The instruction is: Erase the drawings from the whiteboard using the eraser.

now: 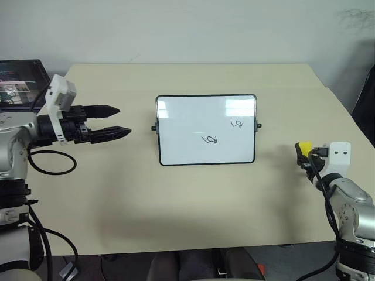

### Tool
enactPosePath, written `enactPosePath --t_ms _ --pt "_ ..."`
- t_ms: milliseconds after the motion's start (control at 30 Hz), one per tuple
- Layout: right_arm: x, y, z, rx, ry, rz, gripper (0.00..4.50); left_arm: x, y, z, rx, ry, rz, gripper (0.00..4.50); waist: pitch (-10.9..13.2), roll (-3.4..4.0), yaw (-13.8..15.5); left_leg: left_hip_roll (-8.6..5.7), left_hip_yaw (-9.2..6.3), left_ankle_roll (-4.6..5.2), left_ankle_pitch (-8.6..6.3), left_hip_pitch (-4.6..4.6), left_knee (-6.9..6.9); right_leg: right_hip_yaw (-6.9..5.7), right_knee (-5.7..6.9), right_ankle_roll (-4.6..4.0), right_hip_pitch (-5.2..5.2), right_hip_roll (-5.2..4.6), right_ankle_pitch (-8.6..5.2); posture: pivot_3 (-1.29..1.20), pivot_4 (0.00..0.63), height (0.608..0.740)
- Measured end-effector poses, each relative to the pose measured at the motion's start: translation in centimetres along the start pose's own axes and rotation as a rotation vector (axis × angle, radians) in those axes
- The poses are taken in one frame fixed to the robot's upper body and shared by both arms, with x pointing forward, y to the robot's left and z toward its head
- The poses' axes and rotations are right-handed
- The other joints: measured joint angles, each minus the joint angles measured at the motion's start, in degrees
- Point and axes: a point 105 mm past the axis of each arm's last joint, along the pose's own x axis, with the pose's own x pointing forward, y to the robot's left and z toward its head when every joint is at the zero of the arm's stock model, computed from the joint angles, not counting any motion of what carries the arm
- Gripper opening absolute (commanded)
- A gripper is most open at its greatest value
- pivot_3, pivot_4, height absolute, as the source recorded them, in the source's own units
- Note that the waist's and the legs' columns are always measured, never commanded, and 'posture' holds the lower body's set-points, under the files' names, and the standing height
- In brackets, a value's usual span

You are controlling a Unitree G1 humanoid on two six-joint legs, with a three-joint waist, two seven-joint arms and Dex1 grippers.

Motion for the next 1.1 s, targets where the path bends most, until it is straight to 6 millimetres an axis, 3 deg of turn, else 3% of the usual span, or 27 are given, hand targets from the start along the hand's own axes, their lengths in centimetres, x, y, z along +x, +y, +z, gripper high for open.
enactPosePath --t_ms 267,367,433,600,800,933,1100 --pt "0.1 -0.1 0.0 -0.008 0.009 0.009 1.13 -0.4 0.2 -0.7 -0.007 0.003 0.003 4.50 0.0 0.00 0.0 0.00 0.00 0.00 0.00 0.00 0.00 0.00 0.01 0.00 0.00 0.00 0.00 0.00 0.150 0.740" --pt "0.2 0.0 1.1 -0.021 -0.020 0.025 1.13 -0.5 0.3 -0.8 -0.001 -0.001 0.004 4.50 0.0 0.00 0.0 0.00 0.01 0.00 0.00 0.01 0.01 0.02 0.01 0.00 0.00 0.00 0.00 0.00 0.150 0.740" --pt "0.1 0.8 2.9 -0.028 -0.079 0.074 1.13 -0.5 0.4 -0.9 -0.002 -0.005 0.002 4.50 0.0 0.01 0.0 0.00 0.02 0.00 0.00 0.03 0.00 0.01 0.03 0.00 0.00 0.02 0.00 0.00 0.150 0.740" --pt "-1.5 7.1 10.9 -0.091 -0.360 0.342 1.13 -0.1 0.4 -1.0 -0.001 -0.016 -0.016 4.50 0.0 -0.01 -0.2 0.08 -0.06 0.00 0.00 0.03 0.01 -0.04 0.04 0.00 0.00 0.14 0.00 0.00 0.150 0.740" --pt "-2.5 15.9 14.2 -0.307 -0.432 0.690 1.09 -0.1 0.6 -1.2 -0.001 -0.017 -0.013 4.50 0.0 0.00 -0.1 0.07 -0.03 0.00 0.00 0.00 0.04 -0.01 0.02 -0.03 -0.02 0.13 -0.01 0.00 0.150 0.740" --pt "-2.8 20.5 14.3 -0.527 -0.442 0.834 1.09 -0.1 0.6 -1.2 -0.001 -0.017 -0.011 4.50 0.0 -0.02 0.0 0.08 -0.06 0.01 -0.01 -0.03 0.03 -0.06 -0.01 -0.05 -0.03 0.12 -0.02 0.00 0.150 0.740" --pt "-2.4 25.1 10.9 -0.790 -0.401 0.964 1.09 -0.2 0.5 -1.4 -0.003 -0.015 -0.007 4.50 0.0 -0.03 0.1 0.07 -0.06 0.01 0.00 -0.09 0.06 -0.07 -0.01 -0.07 -0.05 0.09 -0.03 0.00 0.150 0.740"
